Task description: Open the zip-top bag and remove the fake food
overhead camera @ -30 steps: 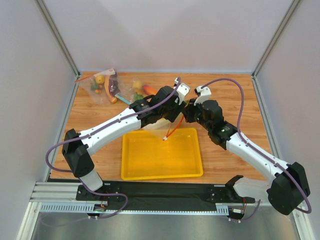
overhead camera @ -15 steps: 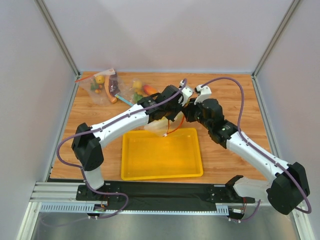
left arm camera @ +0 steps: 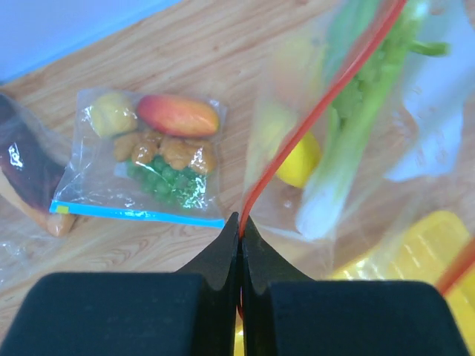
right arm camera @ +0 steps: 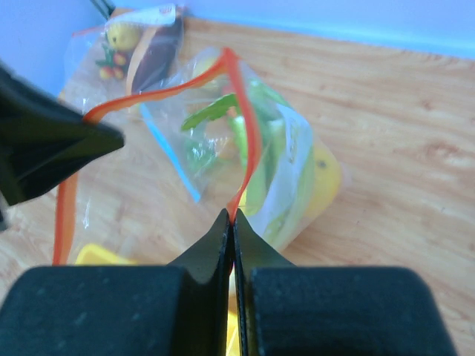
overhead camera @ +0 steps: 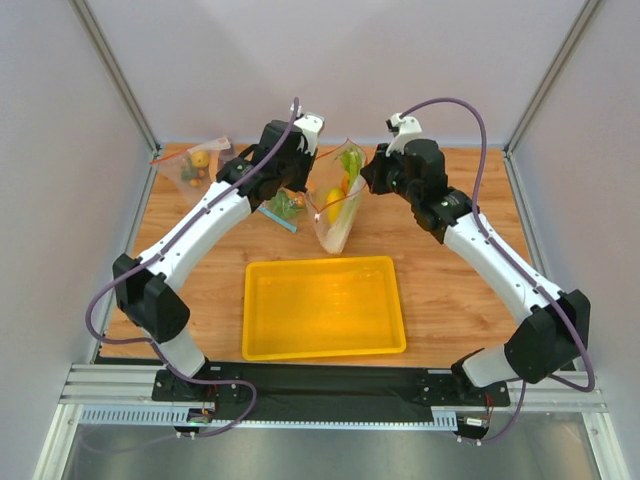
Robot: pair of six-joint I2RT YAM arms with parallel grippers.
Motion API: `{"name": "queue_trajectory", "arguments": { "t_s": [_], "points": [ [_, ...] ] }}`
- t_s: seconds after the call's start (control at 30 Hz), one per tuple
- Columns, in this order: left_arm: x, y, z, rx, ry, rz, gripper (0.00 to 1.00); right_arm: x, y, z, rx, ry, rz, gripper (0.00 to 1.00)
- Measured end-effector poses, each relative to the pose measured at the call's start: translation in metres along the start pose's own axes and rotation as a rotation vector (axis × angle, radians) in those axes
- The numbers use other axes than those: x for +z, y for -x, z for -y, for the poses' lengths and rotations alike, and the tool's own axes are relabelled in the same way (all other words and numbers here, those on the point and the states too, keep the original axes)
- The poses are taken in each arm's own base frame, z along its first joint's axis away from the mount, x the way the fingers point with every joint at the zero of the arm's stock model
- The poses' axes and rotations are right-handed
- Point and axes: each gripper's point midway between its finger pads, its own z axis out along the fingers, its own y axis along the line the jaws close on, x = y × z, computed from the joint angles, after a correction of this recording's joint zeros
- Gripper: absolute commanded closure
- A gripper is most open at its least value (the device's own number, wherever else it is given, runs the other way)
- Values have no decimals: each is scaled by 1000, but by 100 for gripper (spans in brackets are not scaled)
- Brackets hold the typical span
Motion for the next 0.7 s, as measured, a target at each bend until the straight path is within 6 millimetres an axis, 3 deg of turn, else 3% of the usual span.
{"name": "queue_trajectory", "arguments": {
  "t_s": [0.1,0.17,0.37,0.47,0.57,0.7],
  "points": [
    [-16,9,6,-26,-22,43,100,-2,12,16,1,-36,18,100],
    [-25,2,13,-54,-55,49,100,-2,9,30,5,-69,6,100],
    [-22,-48,34,-138,-144,-28,100,0,-33,63,19,-172,-91,100],
    [-19,-61,44,-150,-171,-58,100,1,-47,70,20,-200,-126,100],
    [-18,-57,51,-161,-195,-43,100,1,-49,74,20,-218,-129,92],
    [-18,-53,52,-177,-199,-30,100,0,-49,76,19,-228,-127,66]
  ]
}}
